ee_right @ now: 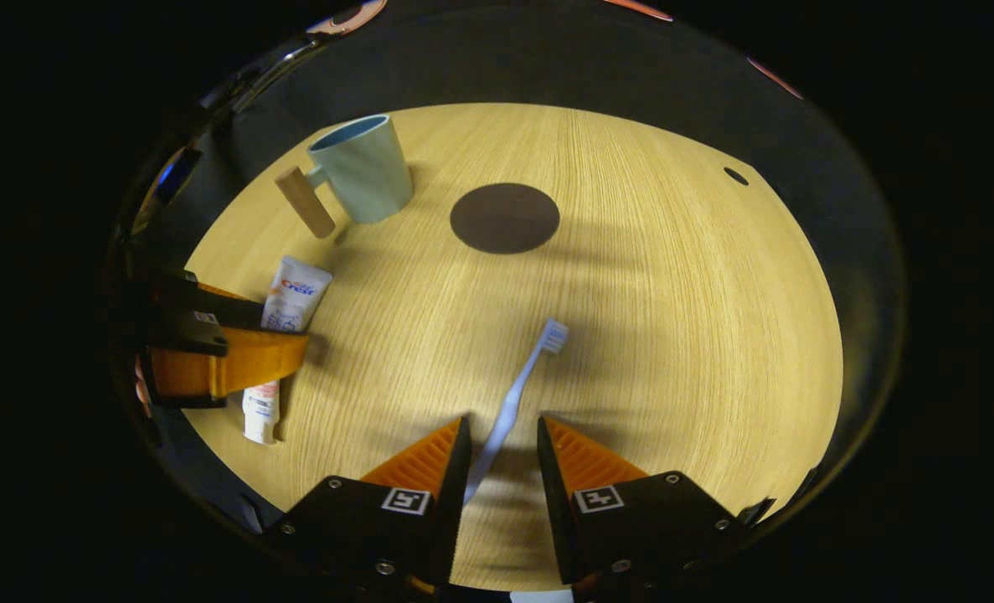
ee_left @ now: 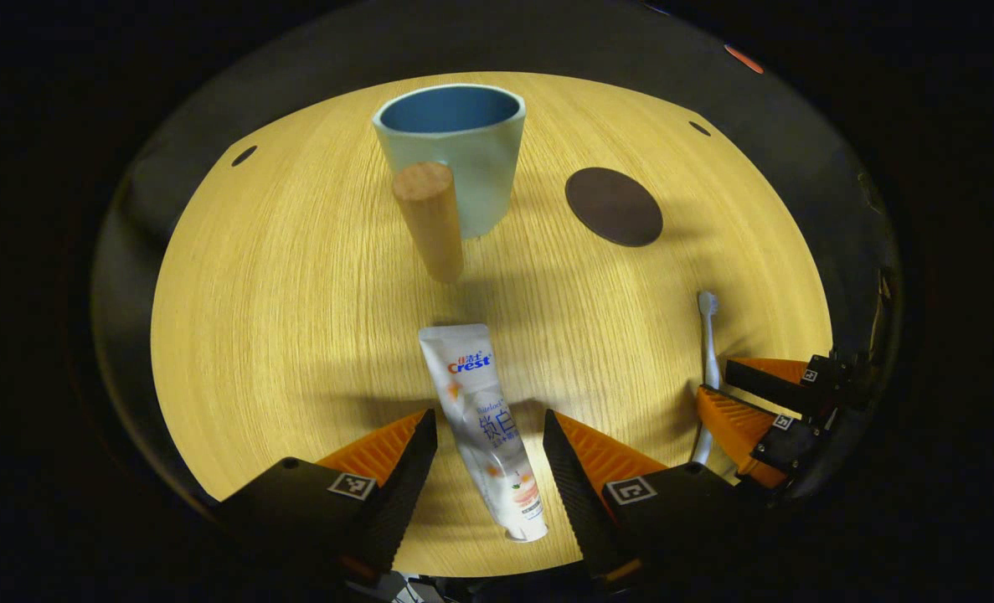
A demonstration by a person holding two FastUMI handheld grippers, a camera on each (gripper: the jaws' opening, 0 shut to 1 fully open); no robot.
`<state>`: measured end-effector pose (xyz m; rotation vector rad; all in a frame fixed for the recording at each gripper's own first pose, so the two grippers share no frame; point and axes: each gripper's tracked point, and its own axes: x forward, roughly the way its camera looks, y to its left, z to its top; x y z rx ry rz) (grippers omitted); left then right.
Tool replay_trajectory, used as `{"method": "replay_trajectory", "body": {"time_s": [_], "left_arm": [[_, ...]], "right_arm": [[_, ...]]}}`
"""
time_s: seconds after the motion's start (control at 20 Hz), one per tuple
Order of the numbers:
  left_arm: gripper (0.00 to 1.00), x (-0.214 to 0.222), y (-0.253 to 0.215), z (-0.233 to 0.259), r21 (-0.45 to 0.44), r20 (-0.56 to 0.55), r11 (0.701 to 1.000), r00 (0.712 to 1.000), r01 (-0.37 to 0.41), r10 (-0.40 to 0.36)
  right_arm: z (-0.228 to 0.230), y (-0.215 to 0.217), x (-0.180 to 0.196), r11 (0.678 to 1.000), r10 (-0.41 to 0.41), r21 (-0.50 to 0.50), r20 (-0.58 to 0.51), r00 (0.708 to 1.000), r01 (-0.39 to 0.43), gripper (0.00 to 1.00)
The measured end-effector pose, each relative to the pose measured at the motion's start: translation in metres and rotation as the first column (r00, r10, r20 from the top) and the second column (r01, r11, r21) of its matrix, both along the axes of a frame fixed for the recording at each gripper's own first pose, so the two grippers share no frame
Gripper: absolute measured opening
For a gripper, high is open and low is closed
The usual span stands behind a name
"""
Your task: Put the toothbrush and toothpaste on the desktop into the cup, then pick up the cup and place it on the coaster on the desktop.
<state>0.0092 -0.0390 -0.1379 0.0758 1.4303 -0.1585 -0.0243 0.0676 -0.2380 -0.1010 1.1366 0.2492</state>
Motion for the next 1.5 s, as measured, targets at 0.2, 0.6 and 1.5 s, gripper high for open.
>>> {"method": "replay_trajectory", "body": {"time_s": [0.2, 0.6, 1.5], "left_arm": [[0.68, 0.000, 0.009, 0.001, 0.045, 0.014, 0.999, 1.000, -0.024, 0.023], [0.42, 0.000, 0.006, 0.001, 0.049, 0.036, 0.999, 0.999, -0.015, 0.013], [0.26, 0.054, -0.003, 0.054, -0.204, 0.386, 0.975, 0.922, 0.084, 0.001]], "right_arm": [[-0.001, 0.006, -0.001, 0.998, 0.056, -0.012, 0.020, 0.998, -0.056, 0.36], [-0.001, 0.008, 0.007, 0.993, 0.110, 0.048, 0.033, 0.993, -0.112, 0.07], [0.070, 0.000, 0.035, 0.983, -0.048, 0.182, 0.386, 0.921, -0.025, 0.01]]}}
